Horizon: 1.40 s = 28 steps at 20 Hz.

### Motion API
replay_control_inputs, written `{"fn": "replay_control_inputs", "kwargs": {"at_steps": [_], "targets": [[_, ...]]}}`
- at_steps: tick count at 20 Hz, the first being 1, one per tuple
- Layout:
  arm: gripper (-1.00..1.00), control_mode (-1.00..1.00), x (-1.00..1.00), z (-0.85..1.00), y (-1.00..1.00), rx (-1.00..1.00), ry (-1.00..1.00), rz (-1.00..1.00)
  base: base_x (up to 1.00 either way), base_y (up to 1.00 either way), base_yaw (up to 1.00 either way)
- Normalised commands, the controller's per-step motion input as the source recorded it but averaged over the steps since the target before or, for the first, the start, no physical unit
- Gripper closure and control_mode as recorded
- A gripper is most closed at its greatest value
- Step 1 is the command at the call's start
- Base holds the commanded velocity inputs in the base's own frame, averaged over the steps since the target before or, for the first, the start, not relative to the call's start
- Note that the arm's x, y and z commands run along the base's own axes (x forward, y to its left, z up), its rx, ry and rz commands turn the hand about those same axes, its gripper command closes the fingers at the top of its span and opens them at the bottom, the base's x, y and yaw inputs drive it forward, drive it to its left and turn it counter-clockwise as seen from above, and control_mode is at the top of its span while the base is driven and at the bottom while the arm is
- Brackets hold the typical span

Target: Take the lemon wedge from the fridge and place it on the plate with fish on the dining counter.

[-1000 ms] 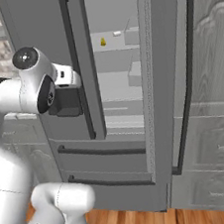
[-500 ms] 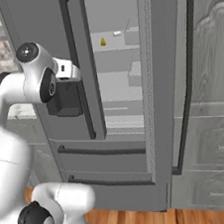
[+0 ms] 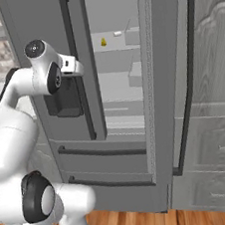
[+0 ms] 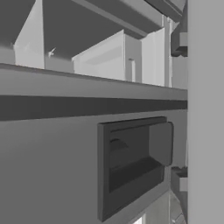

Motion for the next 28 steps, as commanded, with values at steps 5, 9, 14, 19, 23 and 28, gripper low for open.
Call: {"fn": "replay_control_inputs", "kwargs": {"at_steps": [5,9,14,19,23,28], "targets": [[-1.0,-1.0,0.52,-0.08,-0.01,0.0,0.0,0.0,0.0,0.0,0.0],[-1.0,-1.0,0.46,-0.06,-0.07,0.0,0.0,0.0,0.0,0.0,0.0],[-1.0,-1.0,0.36,-0.09,0.0,-0.01,0.0,0.0,0.0,0.0,0.0],[-1.0,-1.0,0.43,-0.13,0.0,-0.02,0.0,0.0,0.0,0.0,0.0],[-1.0,-1.0,0.42,-0.19,0.0,-0.03,-0.02,0.0,0.0,0.0,0.0],[-1.0,-1.0,0.38,-0.21,0.0,-0.03,-0.04,0.0,0.0,0.0,0.0]]}}
